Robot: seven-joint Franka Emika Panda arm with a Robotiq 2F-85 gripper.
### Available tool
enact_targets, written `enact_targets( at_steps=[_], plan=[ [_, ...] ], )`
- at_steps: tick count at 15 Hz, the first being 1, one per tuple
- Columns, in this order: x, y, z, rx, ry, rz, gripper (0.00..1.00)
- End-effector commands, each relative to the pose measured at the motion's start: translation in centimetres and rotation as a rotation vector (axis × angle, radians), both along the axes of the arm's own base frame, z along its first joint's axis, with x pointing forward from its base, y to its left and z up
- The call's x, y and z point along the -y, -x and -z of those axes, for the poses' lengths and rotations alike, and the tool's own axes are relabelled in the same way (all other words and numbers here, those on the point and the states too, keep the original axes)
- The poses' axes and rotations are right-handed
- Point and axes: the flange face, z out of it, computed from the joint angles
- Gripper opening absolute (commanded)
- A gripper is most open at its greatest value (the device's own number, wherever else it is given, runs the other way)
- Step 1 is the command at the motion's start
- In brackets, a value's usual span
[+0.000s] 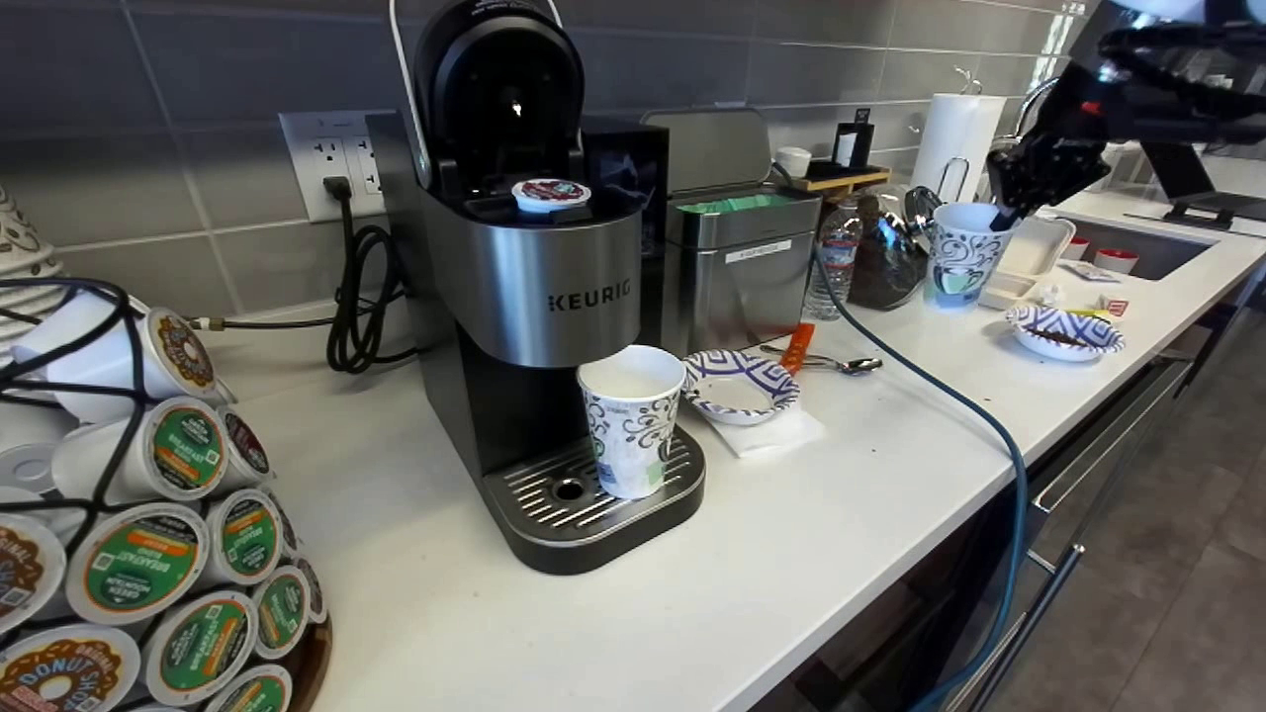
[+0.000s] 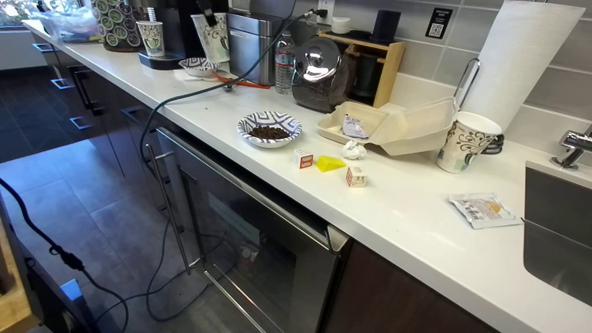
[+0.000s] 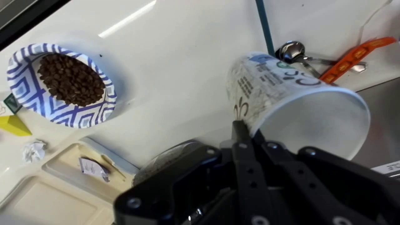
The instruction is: Move the bottle to the left and move the cup to the left
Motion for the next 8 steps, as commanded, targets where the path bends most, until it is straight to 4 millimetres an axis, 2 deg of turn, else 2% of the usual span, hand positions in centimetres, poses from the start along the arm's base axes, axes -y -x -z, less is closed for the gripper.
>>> enact_targets(
  at_steps=[1, 4, 8],
  plan=[
    [-4.9, 3.8, -2.6, -0.063, -0.027, -0.192, 0.01],
    [-10.5, 4.9, -2.7, -0.101, -0.103, -0.342, 0.01],
    [-17.5, 4.5, -0.8, -0.151, -0.170, -0.551, 0.01]
  ],
)
